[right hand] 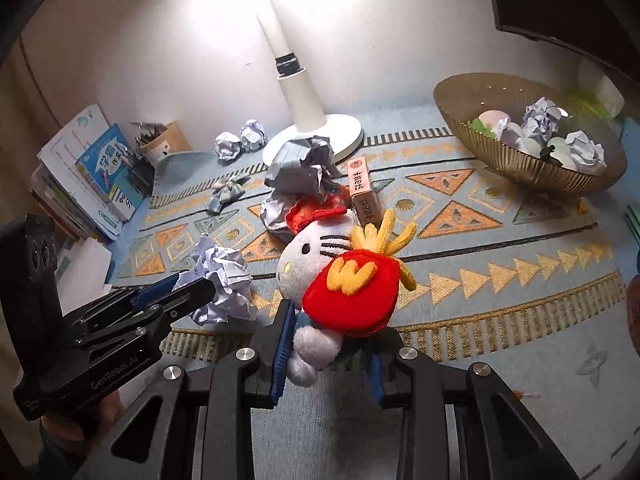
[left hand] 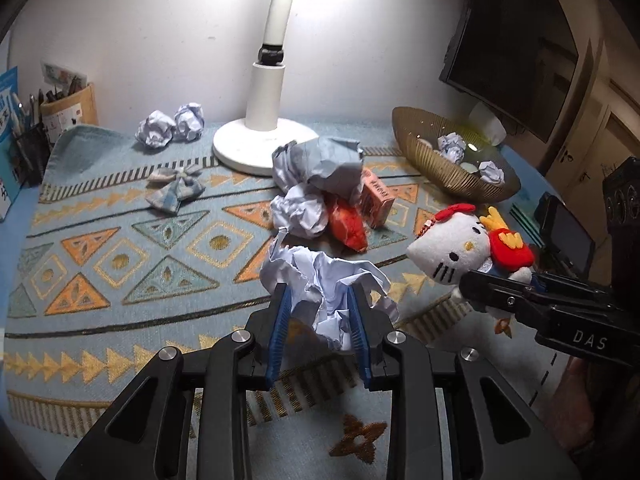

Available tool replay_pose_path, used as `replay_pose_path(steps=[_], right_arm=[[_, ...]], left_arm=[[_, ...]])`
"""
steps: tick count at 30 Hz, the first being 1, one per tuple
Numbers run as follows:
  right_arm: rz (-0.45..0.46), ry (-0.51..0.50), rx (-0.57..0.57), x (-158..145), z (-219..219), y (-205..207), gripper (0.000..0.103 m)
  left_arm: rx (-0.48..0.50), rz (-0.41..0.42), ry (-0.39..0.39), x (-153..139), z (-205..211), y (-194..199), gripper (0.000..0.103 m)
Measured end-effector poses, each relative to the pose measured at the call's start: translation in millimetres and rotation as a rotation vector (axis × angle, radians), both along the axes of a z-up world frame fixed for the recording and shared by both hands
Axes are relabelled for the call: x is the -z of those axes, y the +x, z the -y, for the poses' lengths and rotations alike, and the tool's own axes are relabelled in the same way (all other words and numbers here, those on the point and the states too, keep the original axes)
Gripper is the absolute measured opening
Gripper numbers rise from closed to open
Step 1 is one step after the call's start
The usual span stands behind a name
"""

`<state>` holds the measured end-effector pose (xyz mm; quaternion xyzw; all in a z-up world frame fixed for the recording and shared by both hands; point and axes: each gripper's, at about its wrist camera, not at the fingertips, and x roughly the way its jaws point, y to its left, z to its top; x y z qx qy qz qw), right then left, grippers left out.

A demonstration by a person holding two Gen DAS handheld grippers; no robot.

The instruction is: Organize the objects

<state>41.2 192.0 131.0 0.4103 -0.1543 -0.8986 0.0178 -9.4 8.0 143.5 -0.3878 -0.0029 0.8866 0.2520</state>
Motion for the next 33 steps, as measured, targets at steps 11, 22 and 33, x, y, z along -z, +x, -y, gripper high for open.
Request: replay_pose_path(steps=[11,22,33], right_arm=[[-0.183,0.054,0.208,-90,-68,14,0.031],[-0.209,0.105,0.539,-121,-173,-30,0.031],[-0.13,0.106,0.567,-80,-217,-71,0.052]], left_arm=[[0.185,-0.226,0.104,-103,-112,-21,0.026],[0.227,-0.125,0.25,-104,-210,-118,0.026],[0.171,-0.08,0.246,-62,-228,-147,0.064]])
